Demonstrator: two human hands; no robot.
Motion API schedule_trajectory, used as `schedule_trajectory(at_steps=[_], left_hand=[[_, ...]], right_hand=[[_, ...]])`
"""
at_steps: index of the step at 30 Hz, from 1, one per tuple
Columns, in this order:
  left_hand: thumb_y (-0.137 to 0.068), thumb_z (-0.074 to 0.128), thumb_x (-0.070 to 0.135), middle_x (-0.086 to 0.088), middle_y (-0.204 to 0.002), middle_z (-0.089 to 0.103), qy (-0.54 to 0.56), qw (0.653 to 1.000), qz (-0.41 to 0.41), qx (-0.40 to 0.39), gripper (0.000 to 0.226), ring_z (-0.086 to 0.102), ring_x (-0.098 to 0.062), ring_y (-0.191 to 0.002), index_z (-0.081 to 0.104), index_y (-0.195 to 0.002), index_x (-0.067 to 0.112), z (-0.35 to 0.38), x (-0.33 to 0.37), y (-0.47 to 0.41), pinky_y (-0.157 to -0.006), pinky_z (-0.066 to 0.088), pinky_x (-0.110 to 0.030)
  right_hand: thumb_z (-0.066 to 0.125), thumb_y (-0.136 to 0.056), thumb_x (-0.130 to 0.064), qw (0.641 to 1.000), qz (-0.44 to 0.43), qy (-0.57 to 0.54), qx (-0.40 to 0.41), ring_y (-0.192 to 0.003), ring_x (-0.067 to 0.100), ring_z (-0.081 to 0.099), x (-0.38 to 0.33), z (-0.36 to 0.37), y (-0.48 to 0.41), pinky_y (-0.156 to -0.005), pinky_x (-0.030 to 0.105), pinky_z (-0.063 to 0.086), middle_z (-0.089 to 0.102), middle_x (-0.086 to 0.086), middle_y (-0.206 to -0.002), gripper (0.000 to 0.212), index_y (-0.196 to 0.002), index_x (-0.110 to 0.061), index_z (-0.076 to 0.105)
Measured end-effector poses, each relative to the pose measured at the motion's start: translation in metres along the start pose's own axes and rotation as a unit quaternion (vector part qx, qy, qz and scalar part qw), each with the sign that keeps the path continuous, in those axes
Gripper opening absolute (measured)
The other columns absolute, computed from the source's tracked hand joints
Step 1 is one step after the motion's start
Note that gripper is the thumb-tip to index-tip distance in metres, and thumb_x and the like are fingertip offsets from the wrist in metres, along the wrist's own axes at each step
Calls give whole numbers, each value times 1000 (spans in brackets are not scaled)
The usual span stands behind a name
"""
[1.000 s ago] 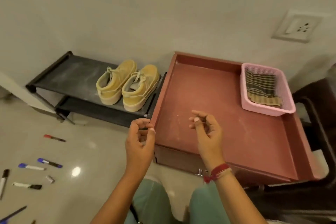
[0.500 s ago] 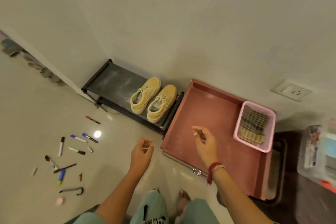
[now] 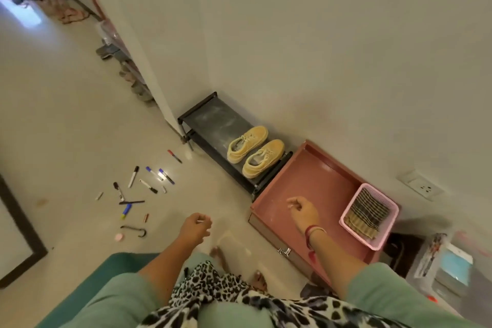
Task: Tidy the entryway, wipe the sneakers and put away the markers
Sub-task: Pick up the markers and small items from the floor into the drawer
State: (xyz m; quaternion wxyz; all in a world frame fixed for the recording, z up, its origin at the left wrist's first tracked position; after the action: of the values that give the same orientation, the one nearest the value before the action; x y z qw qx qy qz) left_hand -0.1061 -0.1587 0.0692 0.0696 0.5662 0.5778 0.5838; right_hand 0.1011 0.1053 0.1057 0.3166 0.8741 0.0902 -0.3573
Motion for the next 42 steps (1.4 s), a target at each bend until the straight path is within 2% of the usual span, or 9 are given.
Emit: schedule_trajectory(at_steps=[8, 11, 16, 20, 26, 29, 33, 37, 42], left_hand=[[-91, 58, 14, -13, -93, 64, 90, 986, -120, 68, 8, 60, -23, -79, 57, -85, 10, -103, -68, -29, -72, 51, -38], [-93, 56, 16, -11, -92, 61, 101, 983, -131, 77, 10, 56, -18, -72, 55, -85, 10, -143, -64, -45, -59, 45, -27], [-94, 53, 18, -10, -93, 59, 159, 972, -131, 111, 11, 57, -17, -73, 55, -88, 9, -213, -48, -71, -60, 39, -26], [-94, 53, 17, -12, -93, 60, 219, 952, -132, 168, 12, 56, -18, -73, 57, -96, 6, -264, -42, -86, -60, 38, -26], [-94, 52, 17, -7, -90, 59, 324, 903, -194, 204, 9, 57, -18, -74, 55, -89, 10, -284, -50, -113, -60, 37, -26], [-94, 52, 15, -10, -90, 60, 359, 876, -225, 232, 9, 56, -18, -70, 55, -88, 9, -287, -52, -133, -58, 37, -26], [-92, 51, 15, -8, -87, 59, 413, 847, -237, 237, 8, 55, -17, -69, 56, -88, 11, -296, -38, -173, -58, 38, -25], [-92, 54, 16, -6, -87, 60, 432, 843, -219, 235, 6, 56, -16, -71, 56, -87, 13, -315, -25, -227, -60, 38, -25], [-91, 58, 18, -9, -94, 66, 448, 830, -227, 242, 6, 60, -18, -79, 59, -85, 16, -332, -52, -310, -59, 41, -24]], right_hand=[[51, -87, -6, 986, -3, 103, -131, -83, 21, 60, -87, 114, -59, -74, 27, 48, 65, 4, -88, 18, -86, -20, 63], [54, -84, -5, 975, -30, 136, -175, -85, 24, 62, -136, 175, -84, -84, 34, 51, 68, 9, -90, 21, -78, -23, 62], [56, -83, -5, 947, -103, 199, -228, -90, 25, 62, -240, 257, -113, -90, 36, 49, 67, 7, -90, 17, -82, -20, 64], [54, -85, -9, 923, -141, 242, -264, -95, 24, 63, -306, 309, -129, -94, 38, 48, 69, 7, -98, 18, -91, -16, 69], [51, -89, -9, 874, -178, 313, -326, -104, 22, 58, -375, 389, -163, -96, 31, 44, 65, 7, -109, 22, -102, -10, 69], [50, -88, -6, 849, -191, 338, -358, -106, 23, 57, -404, 430, -185, -93, 26, 40, 65, 9, -110, 23, -101, -8, 69], [51, -88, -7, 842, -175, 352, -369, -103, 23, 58, -429, 480, -217, -92, 28, 41, 65, 10, -108, 20, -99, -9, 68], [52, -89, -8, 829, -169, 366, -386, -98, 23, 57, -435, 531, -243, -91, 32, 43, 64, 9, -104, 17, -95, -11, 67], [52, -86, -7, 834, -146, 371, -383, -93, 25, 61, -409, 601, -288, -91, 40, 49, 67, 7, -96, 23, -75, -25, 62]])
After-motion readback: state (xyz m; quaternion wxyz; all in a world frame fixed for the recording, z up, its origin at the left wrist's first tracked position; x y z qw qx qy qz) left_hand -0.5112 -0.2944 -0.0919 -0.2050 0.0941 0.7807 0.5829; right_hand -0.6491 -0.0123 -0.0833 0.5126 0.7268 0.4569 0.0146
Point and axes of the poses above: each hand's wrist, its own y-axis away from the middle knuckle, its own z-axis out of the palm, x = y × z, the point moved 10 cm from there along -y, towards the middle knuckle
